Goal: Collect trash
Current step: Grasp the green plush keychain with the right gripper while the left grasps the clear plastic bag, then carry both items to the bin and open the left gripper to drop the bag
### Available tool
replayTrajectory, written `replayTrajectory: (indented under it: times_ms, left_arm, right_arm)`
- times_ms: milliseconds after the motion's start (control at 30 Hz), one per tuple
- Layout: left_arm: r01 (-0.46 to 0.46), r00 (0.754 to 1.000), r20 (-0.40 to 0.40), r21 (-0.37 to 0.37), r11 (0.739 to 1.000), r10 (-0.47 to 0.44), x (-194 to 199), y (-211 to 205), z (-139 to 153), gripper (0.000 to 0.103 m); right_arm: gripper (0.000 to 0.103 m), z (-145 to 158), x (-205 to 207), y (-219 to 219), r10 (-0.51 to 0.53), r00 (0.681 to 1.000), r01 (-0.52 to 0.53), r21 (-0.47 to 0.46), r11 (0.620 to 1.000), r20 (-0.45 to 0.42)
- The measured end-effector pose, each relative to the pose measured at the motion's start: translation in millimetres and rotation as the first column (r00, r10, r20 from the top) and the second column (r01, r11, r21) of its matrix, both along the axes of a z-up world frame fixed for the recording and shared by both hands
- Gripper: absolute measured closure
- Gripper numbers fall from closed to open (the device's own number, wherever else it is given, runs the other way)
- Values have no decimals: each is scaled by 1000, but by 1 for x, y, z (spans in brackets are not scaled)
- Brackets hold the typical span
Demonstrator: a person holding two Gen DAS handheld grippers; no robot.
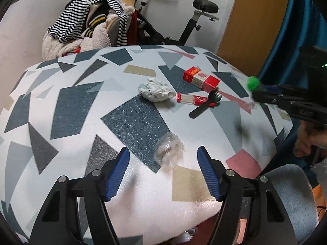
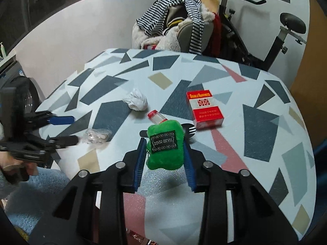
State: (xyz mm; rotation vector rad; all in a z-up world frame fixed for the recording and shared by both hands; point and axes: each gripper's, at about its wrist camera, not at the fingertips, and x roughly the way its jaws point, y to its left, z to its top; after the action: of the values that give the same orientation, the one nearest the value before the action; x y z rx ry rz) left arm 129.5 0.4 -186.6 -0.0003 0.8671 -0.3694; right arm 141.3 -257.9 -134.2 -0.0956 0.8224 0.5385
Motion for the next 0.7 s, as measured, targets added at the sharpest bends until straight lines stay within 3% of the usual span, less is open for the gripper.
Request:
replayTrajectory:
  times_ms: [167,400,700]
  left_arm:
    - [12,1000,-29,22,1000,-11,19,-11,-14,44]
    - [20,998,-64,19,1000,-19,33,-21,-23,79]
    - [61,998,-5,-21,998,-61,-13,-16,10,81]
  right_arm:
    - [66,4,-7,-6,-3,1000,3,5,1000,8]
    - [66,-1,-16,-14,-20,1000,21,18,1000,-13]
    - [66,6,-40,-12,0,1000,0,34,999,5]
